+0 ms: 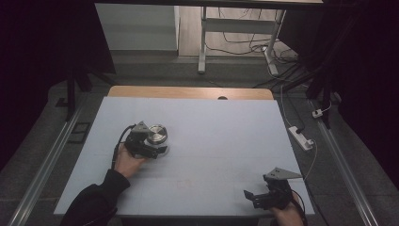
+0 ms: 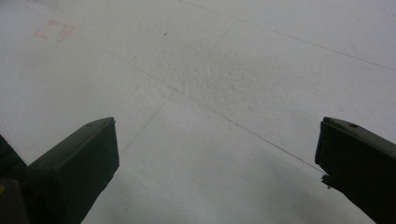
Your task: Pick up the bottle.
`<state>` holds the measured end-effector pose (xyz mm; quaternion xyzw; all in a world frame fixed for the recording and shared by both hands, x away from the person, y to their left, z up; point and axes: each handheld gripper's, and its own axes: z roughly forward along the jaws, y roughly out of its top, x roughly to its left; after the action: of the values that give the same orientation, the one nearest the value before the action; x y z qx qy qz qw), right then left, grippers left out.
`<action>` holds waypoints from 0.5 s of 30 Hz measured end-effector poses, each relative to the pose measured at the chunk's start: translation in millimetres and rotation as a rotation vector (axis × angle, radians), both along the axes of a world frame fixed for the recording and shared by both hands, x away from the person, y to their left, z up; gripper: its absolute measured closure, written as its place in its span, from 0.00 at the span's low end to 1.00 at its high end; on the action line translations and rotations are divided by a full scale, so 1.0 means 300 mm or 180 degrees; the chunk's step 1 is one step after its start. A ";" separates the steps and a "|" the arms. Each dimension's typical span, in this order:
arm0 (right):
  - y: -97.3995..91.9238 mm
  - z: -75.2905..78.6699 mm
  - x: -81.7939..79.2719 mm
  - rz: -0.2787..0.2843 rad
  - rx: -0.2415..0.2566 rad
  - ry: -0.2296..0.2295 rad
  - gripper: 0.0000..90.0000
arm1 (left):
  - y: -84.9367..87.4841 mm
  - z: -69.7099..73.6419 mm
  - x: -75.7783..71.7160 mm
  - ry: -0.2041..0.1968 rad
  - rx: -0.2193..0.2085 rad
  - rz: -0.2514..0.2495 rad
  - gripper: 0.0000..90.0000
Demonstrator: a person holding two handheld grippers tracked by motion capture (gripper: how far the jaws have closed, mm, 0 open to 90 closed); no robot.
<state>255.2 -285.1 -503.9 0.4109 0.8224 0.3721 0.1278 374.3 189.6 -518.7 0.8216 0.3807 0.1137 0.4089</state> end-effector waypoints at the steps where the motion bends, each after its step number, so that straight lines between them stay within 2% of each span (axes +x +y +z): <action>1: 0.000 0.000 0.000 -0.0001 0.0005 0.0002 0.00 | 0.000 0.001 0.003 0.0002 -0.0011 0.0005 0.00; 5: 0.001 -0.001 0.001 0.0007 -0.0010 0.0009 0.00 | -0.007 0.001 0.014 -0.0020 -0.0001 -0.0028 0.03; 8: 0.002 -0.001 0.001 0.0015 -0.0020 0.0007 0.00 | -0.021 0.000 0.016 -0.0069 0.0132 -0.0032 0.07; 12: 0.002 -0.001 0.001 0.0021 -0.0014 0.0007 0.01 | -0.029 0.005 0.010 -0.0129 0.0184 -0.0041 0.16; 15: 0.002 -0.001 0.000 0.0026 -0.0018 0.0005 0.01 | -0.031 0.008 0.010 -0.0112 0.0212 -0.0029 0.16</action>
<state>255.3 -284.6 -504.1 0.4075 0.8252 0.3701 0.1268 377.2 180.3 -516.3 0.8343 0.3657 0.1390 0.3884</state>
